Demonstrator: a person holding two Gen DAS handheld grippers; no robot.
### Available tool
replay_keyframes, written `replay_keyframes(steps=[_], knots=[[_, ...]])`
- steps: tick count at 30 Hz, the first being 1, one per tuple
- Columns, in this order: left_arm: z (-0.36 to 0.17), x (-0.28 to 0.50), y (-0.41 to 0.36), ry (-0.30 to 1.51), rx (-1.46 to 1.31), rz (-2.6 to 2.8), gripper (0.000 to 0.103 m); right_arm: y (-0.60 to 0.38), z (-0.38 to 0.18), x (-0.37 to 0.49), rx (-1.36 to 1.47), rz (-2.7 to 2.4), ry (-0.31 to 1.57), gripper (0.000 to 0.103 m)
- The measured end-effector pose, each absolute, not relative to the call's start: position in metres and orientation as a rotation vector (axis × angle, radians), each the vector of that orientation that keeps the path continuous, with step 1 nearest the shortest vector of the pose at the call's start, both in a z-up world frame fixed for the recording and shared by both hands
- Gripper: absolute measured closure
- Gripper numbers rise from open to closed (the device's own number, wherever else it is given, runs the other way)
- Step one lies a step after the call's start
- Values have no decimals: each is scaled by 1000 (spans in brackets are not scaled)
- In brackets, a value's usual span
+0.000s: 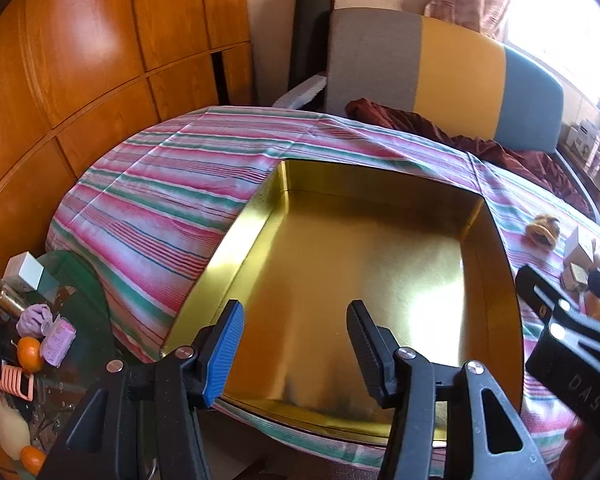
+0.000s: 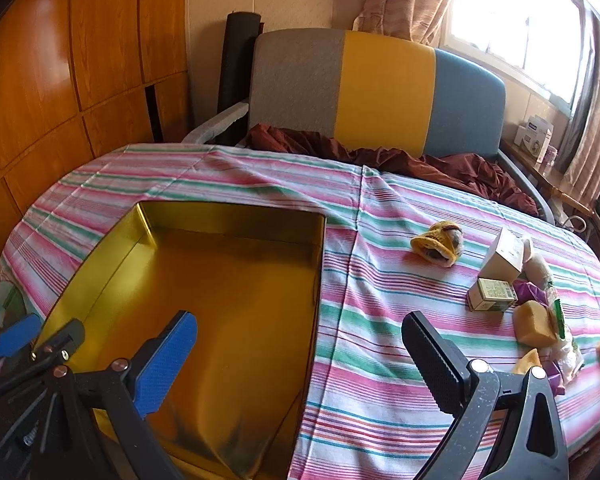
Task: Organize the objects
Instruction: 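Move both tools from the gold tray toward the scattered items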
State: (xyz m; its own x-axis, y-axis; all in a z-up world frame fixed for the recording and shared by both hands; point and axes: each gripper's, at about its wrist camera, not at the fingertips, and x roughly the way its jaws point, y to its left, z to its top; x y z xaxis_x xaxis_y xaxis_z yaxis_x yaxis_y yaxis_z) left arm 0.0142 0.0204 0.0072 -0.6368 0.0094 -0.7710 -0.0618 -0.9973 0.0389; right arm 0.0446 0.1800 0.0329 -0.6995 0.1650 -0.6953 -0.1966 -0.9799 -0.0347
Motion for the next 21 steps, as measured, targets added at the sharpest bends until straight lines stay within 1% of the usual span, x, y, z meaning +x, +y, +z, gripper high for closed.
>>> replay_keyframes(steps=[5, 8, 9, 11, 16, 21], knots=[[5, 19, 32, 147, -1303, 2776, 49, 193, 36, 50, -1079, 2749, 38, 0], [0, 18, 35, 122, -1336, 2723, 49, 202, 35, 55, -1115, 2753, -55, 0], [-2, 17, 35, 101, -1357, 2699, 49, 209, 33, 59, -1133, 2754, -55, 0], [-8, 15, 34, 51, -1399, 2653, 49, 222, 31, 69, -1131, 2751, -20, 0], [-17, 14, 38, 12, -1465, 2593, 49, 268, 25, 101, -1063, 2692, 65, 0], [-12, 26, 52, 69, -1376, 2607, 49, 331, 28, 141, -910, 2578, 114, 0]])
